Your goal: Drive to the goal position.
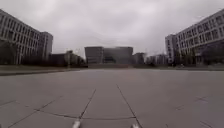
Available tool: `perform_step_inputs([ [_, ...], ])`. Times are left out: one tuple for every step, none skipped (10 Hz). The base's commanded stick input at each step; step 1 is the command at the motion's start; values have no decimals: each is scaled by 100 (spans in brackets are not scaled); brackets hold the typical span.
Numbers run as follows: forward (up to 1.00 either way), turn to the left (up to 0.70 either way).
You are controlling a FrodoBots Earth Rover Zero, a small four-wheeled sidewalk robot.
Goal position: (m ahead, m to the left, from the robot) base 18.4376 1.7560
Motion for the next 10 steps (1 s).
perform_step_inputs([
  [70, 0],
  [70, -6],
  [70, -29],
  [70, -22],
  [70, -4],
  [70, 0],
  [70, 0],
  [70, 0],
  [70, 0],
  [70, 0],
])
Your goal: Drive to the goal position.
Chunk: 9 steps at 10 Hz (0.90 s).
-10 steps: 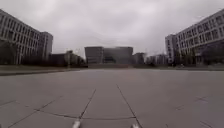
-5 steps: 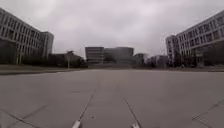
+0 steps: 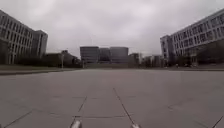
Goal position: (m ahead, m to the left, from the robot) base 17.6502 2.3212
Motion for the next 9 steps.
perform_step_inputs([
  [70, 0],
  [70, 0],
  [70, 0],
  [70, 0],
  [70, 0],
  [70, 0],
  [70, 0],
  [70, 0],
  [70, 0],
])
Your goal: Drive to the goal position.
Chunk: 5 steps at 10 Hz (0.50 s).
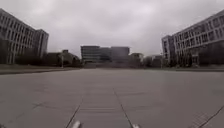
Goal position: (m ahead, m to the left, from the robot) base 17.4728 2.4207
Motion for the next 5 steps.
perform_step_inputs([
  [70, 0],
  [70, 0],
  [70, 0],
  [70, 0],
  [70, 0],
])
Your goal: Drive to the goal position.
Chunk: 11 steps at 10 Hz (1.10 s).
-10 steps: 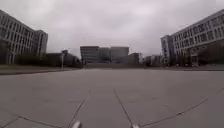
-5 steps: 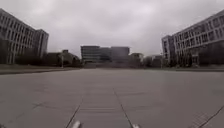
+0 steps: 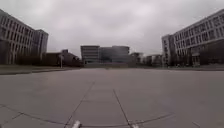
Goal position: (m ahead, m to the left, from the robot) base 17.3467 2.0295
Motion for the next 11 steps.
perform_step_inputs([
  [70, 0],
  [70, 0],
  [70, 0],
  [70, 0],
  [70, 0],
  [70, 0],
  [70, 0],
  [70, 0],
  [70, 0],
  [70, 0],
  [70, 0],
])
